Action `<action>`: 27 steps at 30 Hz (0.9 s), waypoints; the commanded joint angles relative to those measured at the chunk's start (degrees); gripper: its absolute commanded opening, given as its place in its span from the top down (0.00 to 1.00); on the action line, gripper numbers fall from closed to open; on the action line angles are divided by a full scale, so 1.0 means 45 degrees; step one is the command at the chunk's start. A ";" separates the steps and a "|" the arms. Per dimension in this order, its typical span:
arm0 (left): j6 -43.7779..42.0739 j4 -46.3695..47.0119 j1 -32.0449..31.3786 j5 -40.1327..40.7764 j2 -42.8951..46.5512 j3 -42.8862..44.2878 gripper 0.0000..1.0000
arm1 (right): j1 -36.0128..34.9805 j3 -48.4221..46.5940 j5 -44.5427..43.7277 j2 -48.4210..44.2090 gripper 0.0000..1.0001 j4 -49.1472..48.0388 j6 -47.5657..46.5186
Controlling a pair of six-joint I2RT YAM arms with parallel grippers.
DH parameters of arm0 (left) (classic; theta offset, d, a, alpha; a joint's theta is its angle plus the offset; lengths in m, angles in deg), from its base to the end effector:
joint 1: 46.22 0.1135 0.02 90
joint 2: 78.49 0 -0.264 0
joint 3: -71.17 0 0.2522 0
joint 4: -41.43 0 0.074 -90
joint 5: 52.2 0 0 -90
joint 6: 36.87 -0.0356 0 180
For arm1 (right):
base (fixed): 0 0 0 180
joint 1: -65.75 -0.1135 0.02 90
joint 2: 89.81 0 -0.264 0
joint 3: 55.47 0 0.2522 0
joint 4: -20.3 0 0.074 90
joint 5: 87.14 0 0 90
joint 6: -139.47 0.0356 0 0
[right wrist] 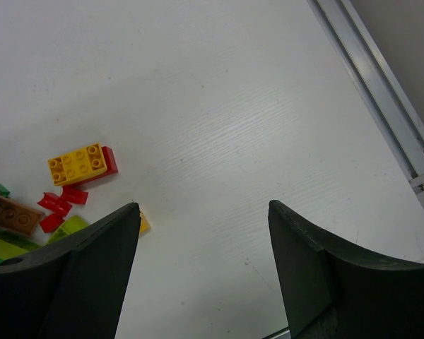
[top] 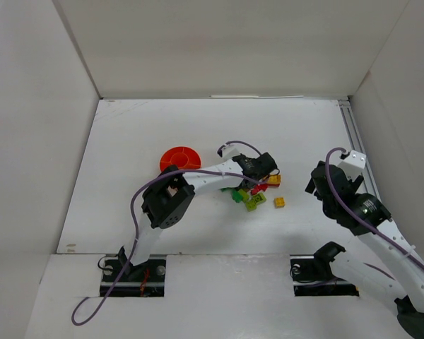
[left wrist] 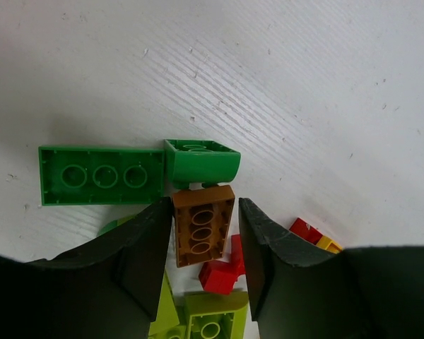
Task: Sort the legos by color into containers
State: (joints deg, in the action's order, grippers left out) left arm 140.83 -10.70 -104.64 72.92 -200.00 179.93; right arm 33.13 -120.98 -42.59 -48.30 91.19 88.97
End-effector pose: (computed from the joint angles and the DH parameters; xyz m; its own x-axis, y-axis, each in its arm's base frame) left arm 0.2519 -0.3707 0.1895 -0.5875 -0.6049 -0.5375 -0.4509 0.7963 -0.4033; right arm 0.1150 0.0435 0.3188 -0.4541 0.2392 -0.8583 0.4158 0.9088 0.0333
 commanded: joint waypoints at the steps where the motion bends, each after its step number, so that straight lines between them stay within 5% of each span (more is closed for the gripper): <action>1: -0.0075 -0.0126 -0.0027 0.0205 0.0089 0.0295 0.61 | 0.0062 -0.0083 -0.0328 -0.0164 0.22 -0.0116 -0.0127; 14: -0.0971 -0.0398 -0.0027 0.0652 0.0556 0.0471 0.79 | 0.0062 -0.0083 -0.0447 -0.0514 0.22 -0.0116 -0.0010; 22: -0.3939 -0.0399 -0.0281 0.3423 0.2858 0.0646 0.78 | 0.0062 -0.0083 -0.0681 -0.0632 0.22 -0.0116 0.0108; 27: -0.4237 -0.1022 -0.0281 0.4965 0.4674 -0.0893 0.78 | 0.0062 -0.0083 -0.0818 -0.0769 0.22 -0.0232 -0.0047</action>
State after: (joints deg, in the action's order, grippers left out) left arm 124.46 -11.44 -105.82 86.16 -186.38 179.12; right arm 33.13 -120.98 -44.39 -50.94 91.14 88.95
